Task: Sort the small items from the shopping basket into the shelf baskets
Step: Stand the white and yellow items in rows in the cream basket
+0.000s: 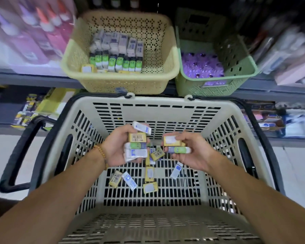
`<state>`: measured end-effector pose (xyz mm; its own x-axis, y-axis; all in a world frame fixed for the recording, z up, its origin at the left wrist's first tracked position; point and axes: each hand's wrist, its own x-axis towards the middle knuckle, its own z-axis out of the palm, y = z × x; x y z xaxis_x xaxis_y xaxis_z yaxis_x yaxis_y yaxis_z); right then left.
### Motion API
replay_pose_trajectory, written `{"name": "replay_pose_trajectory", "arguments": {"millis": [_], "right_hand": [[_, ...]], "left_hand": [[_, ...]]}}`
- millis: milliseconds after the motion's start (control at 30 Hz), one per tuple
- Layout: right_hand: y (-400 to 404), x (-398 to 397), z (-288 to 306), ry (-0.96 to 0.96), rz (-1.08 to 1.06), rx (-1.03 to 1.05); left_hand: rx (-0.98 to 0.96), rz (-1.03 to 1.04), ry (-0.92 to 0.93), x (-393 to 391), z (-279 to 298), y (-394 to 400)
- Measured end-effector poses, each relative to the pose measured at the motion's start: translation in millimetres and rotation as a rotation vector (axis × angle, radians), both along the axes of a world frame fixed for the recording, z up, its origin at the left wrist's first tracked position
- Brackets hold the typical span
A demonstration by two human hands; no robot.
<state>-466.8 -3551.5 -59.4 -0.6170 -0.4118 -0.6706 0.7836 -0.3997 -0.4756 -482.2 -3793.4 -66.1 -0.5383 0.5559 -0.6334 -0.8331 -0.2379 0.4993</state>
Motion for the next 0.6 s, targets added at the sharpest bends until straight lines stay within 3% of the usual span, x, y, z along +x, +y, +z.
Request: {"name": "replay_pose_trajectory", "arguments": {"millis": [267,600], "right_hand": [[-13.9,2.2,68.3,0.311,0.108,0.23],[-72.1,-38.8,163.0,0.692,0.054,0.355]], "left_hand": [[0.015,0.033,0.154,14.9,55.5,-8.6],[0.044,0.166,0.385,20.5,124.6,-51.0]]}}
